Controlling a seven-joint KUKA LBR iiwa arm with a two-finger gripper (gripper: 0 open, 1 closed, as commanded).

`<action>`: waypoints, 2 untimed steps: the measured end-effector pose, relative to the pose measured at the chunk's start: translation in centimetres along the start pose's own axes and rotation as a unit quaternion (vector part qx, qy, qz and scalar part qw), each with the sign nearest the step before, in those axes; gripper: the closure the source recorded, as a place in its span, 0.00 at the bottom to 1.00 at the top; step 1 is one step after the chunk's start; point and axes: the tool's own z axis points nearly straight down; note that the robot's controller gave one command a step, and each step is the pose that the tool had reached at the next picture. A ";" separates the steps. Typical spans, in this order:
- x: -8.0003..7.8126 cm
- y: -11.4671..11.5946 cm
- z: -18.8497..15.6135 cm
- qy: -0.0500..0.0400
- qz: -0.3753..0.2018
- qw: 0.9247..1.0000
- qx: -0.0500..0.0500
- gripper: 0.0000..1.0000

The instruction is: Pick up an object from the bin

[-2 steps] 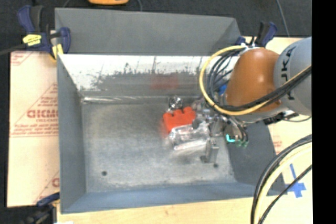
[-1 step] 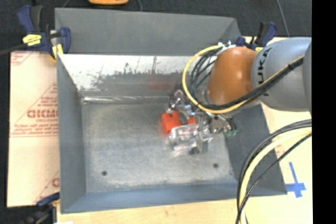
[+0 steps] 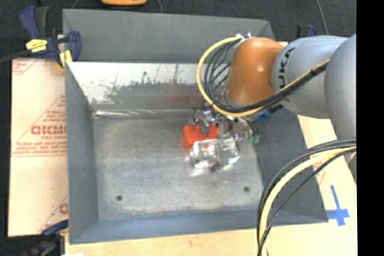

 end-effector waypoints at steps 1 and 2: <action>0.1 0.0 0.0 -0.001 0.001 1.000 0.000 1.00; -0.9 0.0 0.3 0.013 0.002 1.000 -0.003 1.00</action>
Offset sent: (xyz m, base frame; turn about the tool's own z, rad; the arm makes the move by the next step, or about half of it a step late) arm 0.0000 0.0000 0.0000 0.0000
